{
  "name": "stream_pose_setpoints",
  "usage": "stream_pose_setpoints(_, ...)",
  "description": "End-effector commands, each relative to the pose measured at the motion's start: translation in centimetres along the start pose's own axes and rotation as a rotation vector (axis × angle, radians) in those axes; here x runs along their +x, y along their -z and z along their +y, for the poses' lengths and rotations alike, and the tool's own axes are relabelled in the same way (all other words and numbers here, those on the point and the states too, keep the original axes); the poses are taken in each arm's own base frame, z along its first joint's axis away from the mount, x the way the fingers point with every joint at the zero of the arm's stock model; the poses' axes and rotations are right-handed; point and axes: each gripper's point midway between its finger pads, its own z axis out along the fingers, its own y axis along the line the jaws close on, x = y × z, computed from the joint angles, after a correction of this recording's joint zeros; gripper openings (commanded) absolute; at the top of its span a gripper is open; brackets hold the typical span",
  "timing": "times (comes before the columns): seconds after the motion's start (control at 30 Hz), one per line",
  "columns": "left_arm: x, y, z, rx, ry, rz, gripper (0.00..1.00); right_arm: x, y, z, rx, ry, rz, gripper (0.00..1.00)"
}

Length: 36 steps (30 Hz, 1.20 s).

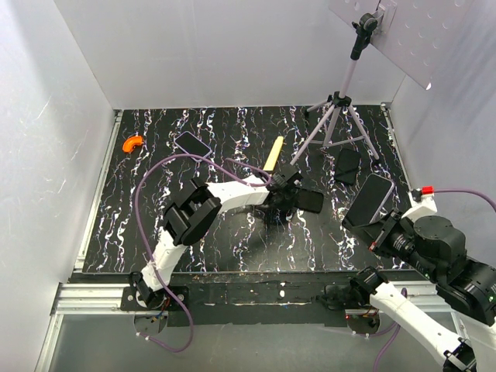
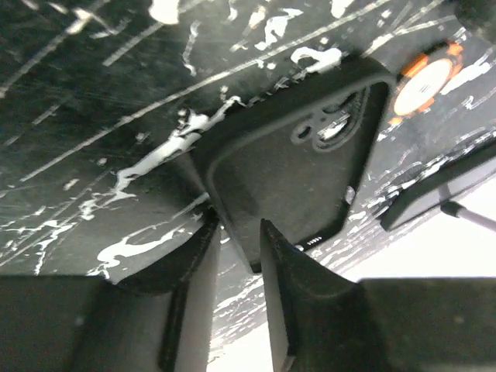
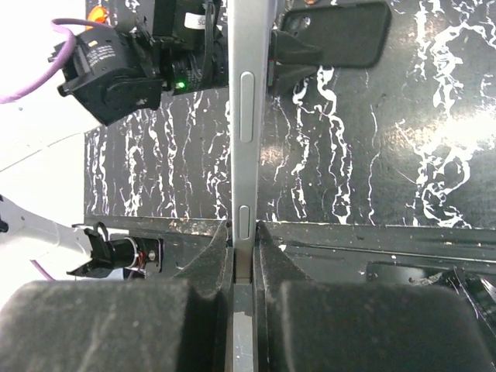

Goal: Take the phone out of the phone case
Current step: Pick up the phone case from the center of the board, then place the phone case at the center of the board.

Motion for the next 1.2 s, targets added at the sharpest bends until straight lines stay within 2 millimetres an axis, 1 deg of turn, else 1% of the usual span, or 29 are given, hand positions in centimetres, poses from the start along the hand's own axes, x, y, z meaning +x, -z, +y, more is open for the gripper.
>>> stream_pose_setpoints(0.0, -3.7, -1.5, 7.8, -0.290, 0.023, -0.159, 0.16, -1.0, -1.2, -0.4, 0.055, -0.056, -0.048, 0.01)
stream_pose_setpoints(0.03, -4.0, -1.5, 8.2, -0.287, 0.017, -0.168, 0.08, -0.8, -1.7, -0.7, 0.077, -0.068, -0.048, 0.01)
stream_pose_setpoints(0.07, -4.3, -1.3, 8.0, -0.276, 0.002, -0.174, 0.00, -0.7, -2.5, -1.0, 0.098, -0.076, -0.050, 0.01)
stream_pose_setpoints(0.13, -5.0, -0.3, 7.5, -0.244, -0.089, -0.204, 0.00, -0.3, -4.0, -1.6, 0.137, -0.089, -0.043, 0.01)
stream_pose_setpoints(0.17, -5.5, 0.7, 7.2, -0.228, -0.146, -0.233, 0.00, -0.2, -4.8, -2.1, 0.176, -0.096, -0.042, 0.01)
stream_pose_setpoints(0.2, -6.0, 1.9, 7.4, -0.228, -0.198, -0.261, 0.00, -0.1, -5.5, -2.6, 0.217, -0.100, -0.038, 0.01)
stream_pose_setpoints(0.23, -6.7, 3.3, 8.2, -0.242, -0.228, -0.284, 0.00, -0.2, -6.3, -3.0, 0.261, -0.102, -0.037, 0.01)
stream_pose_setpoints(0.27, -7.1, 4.9, 8.6, -0.232, -0.242, -0.294, 0.00, -0.4, -7.0, -3.1, 0.279, -0.106, -0.048, 0.01)
stream_pose_setpoints(0.3, -7.7, 6.1, 9.9, -0.247, -0.236, -0.295, 0.00, -0.6, -7.7, -3.3, 0.299, -0.104, -0.059, 0.01)
stream_pose_setpoints(0.33, -8.0, 7.6, 10.7, -0.240, -0.213, -0.280, 0.00, -0.9, -8.4, -3.5, 0.318, -0.112, -0.083, 0.01)
stream_pose_setpoints(0.37, -8.5, 8.7, 11.8, -0.235, -0.192, -0.267, 0.00, -1.3, -9.2, -3.7, 0.331, -0.119, -0.101, 0.01)
stream_pose_setpoints(0.4, -8.8, 10.7, 11.7, -0.175, -0.172, -0.249, 0.00, -1.7, -10.1, -3.9, 0.337, -0.134, -0.114, 0.01)
stream_pose_setpoints(0.43, -9.2, 12.1, 11.8, -0.138, -0.154, -0.241, 0.00, -1.7, -11.0, -4.3, 0.356, -0.157, -0.109, 0.01)
stream_pose_setpoints(0.5, -11.1, 14.4, 12.8, -0.108, -0.121, -0.264, 0.00, -2.0, -12.9, -5.2, 0.373, -0.232, -0.108, 0.01)
stream_pose_setpoints(0.57, -13.0, 16.7, 13.0, -0.078, -0.070, -0.279, 0.00, -2.2, -14.7, -6.5, 0.363, -0.331, -0.111, 0.01)
stream_pose_setpoints(0.6, -14.3, 17.7, 13.0, -0.060, -0.043, -0.288, 0.00, -2.3, -15.6, -7.4, 0.352, -0.388, -0.124, 0.01)
stream_pose_setpoints(0.7, -19.9, 19.8, 14.2, -0.035, 0.076, -0.345, 0.00, -3.1, -17.0, -11.5, 0.390, -0.589, -0.217, 0.01)
stream_pose_setpoints(0.73, -21.9, 20.2, 14.5, -0.028, 0.133, -0.358, 0.00, -3.3, -17.3, -12.7, 0.403, -0.646, -0.255, 0.01)
stream_pose_setpoints(0.77, -23.8, 20.4, 15.0, -0.018, 0.176, -0.363, 0.00, -3.5, -17.4, -14.4, 0.432, -0.711, -0.308, 0.01)
stream_pose_setpoints(0.83, -27.9, 21.3, 15.6, 0.020, 0.264, -0.404, 0.00, -3.6, -17.5, -17.2, 0.452, -0.820, -0.398, 0.01)
stream_pose_setpoints(0.87, -30.3, 21.9, 16.0, 0.027, 0.311, -0.442, 0.00, -3.8, -17.5, -18.1, 0.444, -0.866, -0.438, 0.01)
stream_pose_setpoints(0.9, -32.4, 22.4, 16.5, 0.019, 0.335, -0.464, 0.00, -4.6, -17.4, -19.0, 0.431, -0.900, -0.492, 0.01)
stream_pose_setpoints(0.93, -33.9, 22.7, 16.7, 0.012, 0.341, -0.473, 0.00, -4.9, -17.3, -20.1, 0.437, -0.929, -0.533, 0.01)
stream_pose_setpoints(0.97, -36.5, 22.9, 17.4, -0.011, 0.411, -0.497, 0.00, -5.1, -17.4, -21.0, 0.442, -0.949, -0.559, 0.01)
stream_pose_setpoints(1.03, -39.3, 22.7, 18.6, -0.076, 0.458, -0.490, 0.00, -5.7, -18.0, -22.3, 0.438, -0.966, -0.571, 0.01)
stream_pose_setpoints(1.07, -40.5, 22.5, 18.7, -0.096, 0.476, -0.483, 0.00, -5.8, -18.4, -22.9, 0.447, -0.977, -0.562, 0.01)
stream_pose_setpoints(1.1, -41.0, 21.9, 19.1, -0.131, 0.497, -0.450, 0.00, -5.8, -18.9, -23.3, 0.454, -0.983, -0.547, 0.01)
stream_pose_setpoints(1.13, -41.9, 21.5, 19.0, -0.131, 0.504, -0.431, 0.00, -6.3, -19.4, -23.5, 0.437, -0.974, -0.553, 0.01)
stream_pose_setpoints(1.17, -42.1, 21.1, 18.7, -0.128, 0.503, -0.399, 0.00, -6.5, -19.6, -23.9, 0.439, -0.975, -0.558, 0.01)
